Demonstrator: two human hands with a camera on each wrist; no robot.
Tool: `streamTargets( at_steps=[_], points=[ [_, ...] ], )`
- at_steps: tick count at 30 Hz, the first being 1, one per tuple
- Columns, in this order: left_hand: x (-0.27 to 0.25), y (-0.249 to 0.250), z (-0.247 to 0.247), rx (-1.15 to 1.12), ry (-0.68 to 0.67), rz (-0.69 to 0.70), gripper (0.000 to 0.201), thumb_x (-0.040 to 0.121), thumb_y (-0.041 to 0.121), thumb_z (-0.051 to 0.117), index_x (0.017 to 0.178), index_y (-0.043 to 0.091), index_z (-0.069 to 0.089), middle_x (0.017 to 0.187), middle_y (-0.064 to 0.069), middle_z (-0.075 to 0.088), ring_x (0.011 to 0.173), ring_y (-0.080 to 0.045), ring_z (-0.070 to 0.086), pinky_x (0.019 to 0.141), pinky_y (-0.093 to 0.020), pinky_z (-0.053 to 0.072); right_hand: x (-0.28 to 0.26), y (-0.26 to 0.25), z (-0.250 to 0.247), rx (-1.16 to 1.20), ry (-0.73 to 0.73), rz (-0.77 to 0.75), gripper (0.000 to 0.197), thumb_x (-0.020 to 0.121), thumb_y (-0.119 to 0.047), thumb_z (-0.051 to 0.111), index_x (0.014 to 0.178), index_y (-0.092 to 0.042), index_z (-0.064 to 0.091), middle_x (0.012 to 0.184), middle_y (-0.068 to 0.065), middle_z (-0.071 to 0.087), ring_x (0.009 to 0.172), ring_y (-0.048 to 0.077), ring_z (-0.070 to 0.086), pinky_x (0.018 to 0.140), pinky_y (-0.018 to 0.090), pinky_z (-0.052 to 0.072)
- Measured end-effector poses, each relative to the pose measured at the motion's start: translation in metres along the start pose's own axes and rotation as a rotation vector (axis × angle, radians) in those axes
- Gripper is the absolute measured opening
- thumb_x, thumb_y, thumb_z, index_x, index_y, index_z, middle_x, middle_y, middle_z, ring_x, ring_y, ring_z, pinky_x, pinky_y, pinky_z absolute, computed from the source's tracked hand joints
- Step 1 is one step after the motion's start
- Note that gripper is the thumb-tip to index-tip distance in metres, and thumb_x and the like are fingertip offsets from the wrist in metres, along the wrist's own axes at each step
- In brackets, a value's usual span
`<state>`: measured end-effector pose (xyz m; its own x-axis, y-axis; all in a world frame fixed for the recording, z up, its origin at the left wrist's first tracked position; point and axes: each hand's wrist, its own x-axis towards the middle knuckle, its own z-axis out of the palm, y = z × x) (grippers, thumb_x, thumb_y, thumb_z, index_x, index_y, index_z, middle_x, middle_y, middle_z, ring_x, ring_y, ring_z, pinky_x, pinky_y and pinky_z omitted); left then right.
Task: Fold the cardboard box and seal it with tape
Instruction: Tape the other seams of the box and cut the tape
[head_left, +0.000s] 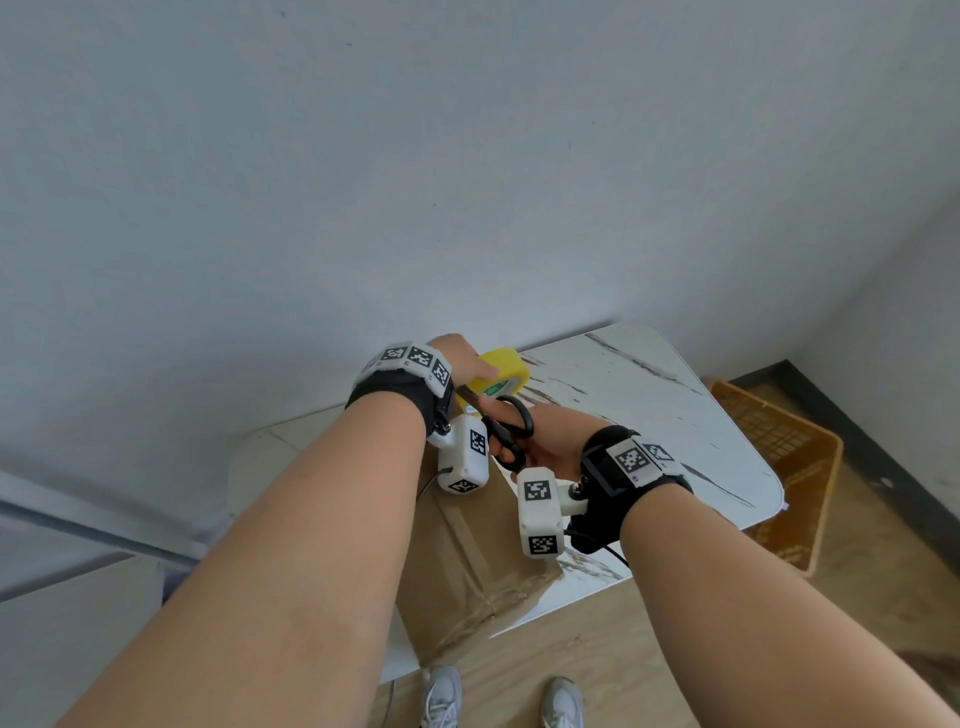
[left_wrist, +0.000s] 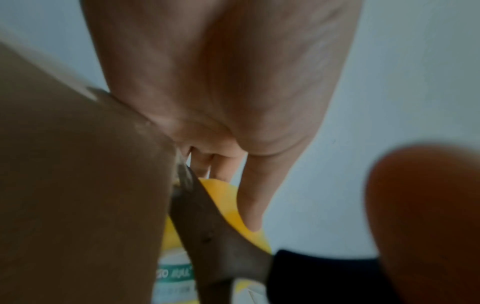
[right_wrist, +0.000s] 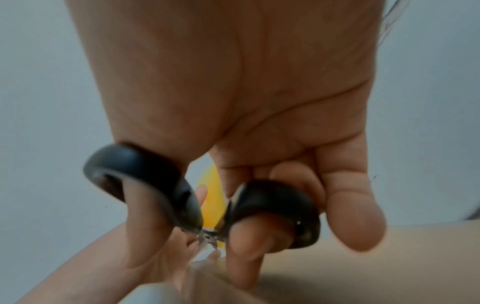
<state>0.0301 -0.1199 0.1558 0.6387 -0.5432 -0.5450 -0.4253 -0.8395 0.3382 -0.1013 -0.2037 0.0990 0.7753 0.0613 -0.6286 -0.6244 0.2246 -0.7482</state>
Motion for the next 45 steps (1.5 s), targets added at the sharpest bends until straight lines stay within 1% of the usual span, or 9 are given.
streamTargets(
  at_steps=[3,9,17,24,29,34,39,42,45],
  points=[
    [0.002,-0.003,0.001,-0.032,0.018,-0.018,0.046,0.090,0.046,0.056,0.108,0.005,0.063,0.104,-0.010,0.061,0.084,-0.023,0.054,0.069,-0.028,0.040,0.002,0.004,-0.003,-0.029,-0.001,-0.006,0.052,0.074,-0.061,0.066,0.075,-0.009,0.059,0.073,0.006,0.051,0.057,0.014,0.045,0.049,0.022,0.040],
    [-0.007,-0.009,-0.003,-0.125,0.048,0.012,0.053,0.096,0.042,0.049,0.138,0.011,0.048,0.146,-0.011,0.043,0.133,-0.027,0.042,0.108,-0.031,0.034,0.000,0.006,-0.005,-0.061,0.000,-0.023,0.044,0.084,-0.052,0.063,0.068,-0.011,0.058,0.062,0.001,0.053,0.052,0.010,0.045,0.053,0.021,0.039],
    [-0.012,-0.021,-0.002,-0.438,0.120,0.092,0.043,0.093,0.037,0.056,0.133,0.021,0.055,0.140,-0.002,0.052,0.127,-0.020,0.049,0.095,-0.023,0.035,-0.002,0.009,-0.018,-0.484,0.177,0.145,0.055,0.067,-0.074,0.065,0.063,-0.020,0.071,0.068,0.003,0.059,0.057,0.017,0.047,0.065,0.029,0.040],
    [-0.008,-0.026,0.002,-0.560,0.116,0.090,0.042,0.089,0.034,0.063,0.129,0.021,0.060,0.135,0.000,0.056,0.123,-0.017,0.052,0.091,-0.020,0.035,0.007,0.021,-0.045,-0.767,0.451,0.319,0.043,0.091,-0.046,0.058,0.067,-0.011,0.058,0.070,0.003,0.062,0.058,0.018,0.053,0.057,0.026,0.042],
    [-0.006,-0.024,0.002,-0.489,0.079,0.095,0.048,0.089,0.040,0.062,0.133,0.023,0.055,0.142,0.000,0.050,0.131,-0.019,0.046,0.096,-0.022,0.033,0.016,0.036,-0.060,-1.039,0.631,0.425,0.045,0.086,-0.048,0.061,0.063,-0.012,0.048,0.066,0.001,0.056,0.058,0.017,0.051,0.050,0.024,0.038],
    [-0.005,-0.023,0.003,-0.479,0.055,0.107,0.043,0.087,0.038,0.065,0.128,0.027,0.060,0.135,0.003,0.056,0.123,-0.014,0.051,0.090,-0.018,0.034,0.028,0.057,-0.061,-1.090,0.647,0.430,0.038,0.087,-0.034,0.062,0.061,-0.012,0.045,0.055,0.000,0.046,0.047,0.014,0.042,0.044,0.023,0.034],
    [-0.006,-0.021,0.004,-0.484,0.040,0.110,0.043,0.085,0.032,0.069,0.127,0.025,0.060,0.134,0.003,0.057,0.117,-0.010,0.052,0.088,-0.018,0.033,0.039,0.075,-0.059,-1.149,0.559,0.459,0.035,0.093,-0.020,0.050,0.060,-0.010,0.044,0.055,0.002,0.045,0.049,0.015,0.043,0.057,0.028,0.042],
    [-0.007,-0.021,0.004,-0.470,0.042,0.102,0.045,0.084,0.030,0.070,0.127,0.024,0.060,0.135,0.002,0.056,0.123,-0.015,0.051,0.091,-0.019,0.033,0.038,0.079,-0.061,-1.106,0.512,0.459,0.032,0.100,-0.019,0.039,0.078,-0.005,0.057,0.068,0.005,0.050,0.078,0.022,0.059,0.079,0.029,0.045],
    [-0.008,-0.018,0.003,-0.443,0.066,0.117,0.043,0.085,0.028,0.070,0.126,0.022,0.061,0.134,0.001,0.057,0.123,-0.017,0.051,0.090,-0.019,0.034,0.028,0.072,-0.063,-1.046,0.498,0.434,0.024,0.098,-0.018,0.045,0.106,-0.004,0.063,0.119,0.011,0.063,0.091,0.022,0.060,0.089,0.030,0.045]
  ],
)
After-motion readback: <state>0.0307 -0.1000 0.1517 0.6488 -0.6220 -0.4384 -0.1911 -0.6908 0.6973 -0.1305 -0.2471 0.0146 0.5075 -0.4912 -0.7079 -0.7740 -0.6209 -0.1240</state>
